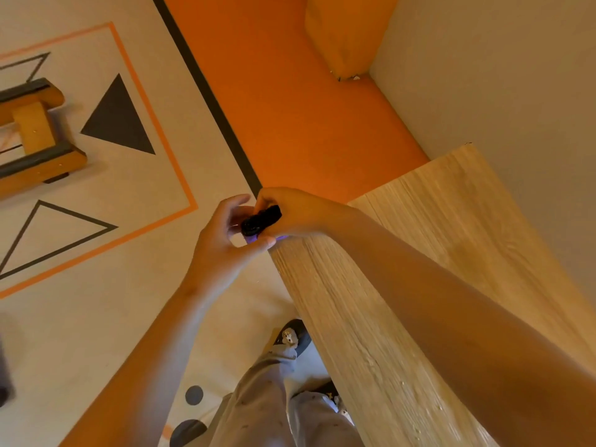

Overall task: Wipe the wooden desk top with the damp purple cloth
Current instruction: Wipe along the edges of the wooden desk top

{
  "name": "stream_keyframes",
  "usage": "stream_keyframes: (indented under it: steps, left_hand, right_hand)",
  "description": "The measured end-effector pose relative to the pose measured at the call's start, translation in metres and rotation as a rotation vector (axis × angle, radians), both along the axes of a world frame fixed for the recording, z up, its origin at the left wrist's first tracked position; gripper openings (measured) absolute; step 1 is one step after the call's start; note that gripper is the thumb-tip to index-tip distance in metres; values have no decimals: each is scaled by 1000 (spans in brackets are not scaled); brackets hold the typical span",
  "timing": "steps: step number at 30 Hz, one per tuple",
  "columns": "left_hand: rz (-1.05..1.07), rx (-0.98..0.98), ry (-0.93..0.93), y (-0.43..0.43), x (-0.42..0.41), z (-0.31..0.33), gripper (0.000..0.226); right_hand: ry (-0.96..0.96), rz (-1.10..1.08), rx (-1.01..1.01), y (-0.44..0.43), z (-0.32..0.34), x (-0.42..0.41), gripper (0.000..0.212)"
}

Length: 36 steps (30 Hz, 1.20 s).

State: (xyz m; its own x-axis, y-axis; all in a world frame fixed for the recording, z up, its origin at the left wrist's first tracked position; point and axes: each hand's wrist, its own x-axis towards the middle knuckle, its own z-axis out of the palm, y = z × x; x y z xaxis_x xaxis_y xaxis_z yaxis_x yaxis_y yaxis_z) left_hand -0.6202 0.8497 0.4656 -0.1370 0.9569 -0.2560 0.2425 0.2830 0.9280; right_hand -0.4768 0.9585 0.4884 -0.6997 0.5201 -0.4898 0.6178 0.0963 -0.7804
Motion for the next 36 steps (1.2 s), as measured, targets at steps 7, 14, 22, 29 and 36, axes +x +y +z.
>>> stream_keyframes:
  steps: [7, 14, 22, 29, 36]
  left_hand:
    - [-172, -103, 171, 24, -5, 14, 35]
    - [220, -375, -224, -14, 2, -5, 26]
    - [264, -510, -373, -86, 52, -17, 43]
    - [375, -346, -326, -45, 33, -17, 39]
    - [327, -309, -318, -86, 63, -20, 25]
  right_hand:
    - [99, -355, 83, -24, 11, 30, 33]
    - [-181, -310, 831, -85, -22, 42, 27]
    - [-186, -334, 950, -97, -35, 40, 36]
    - [-158, -333, 924, -99, -39, 44, 34]
    - [-163, -319, 931, -99, -42, 45, 33]
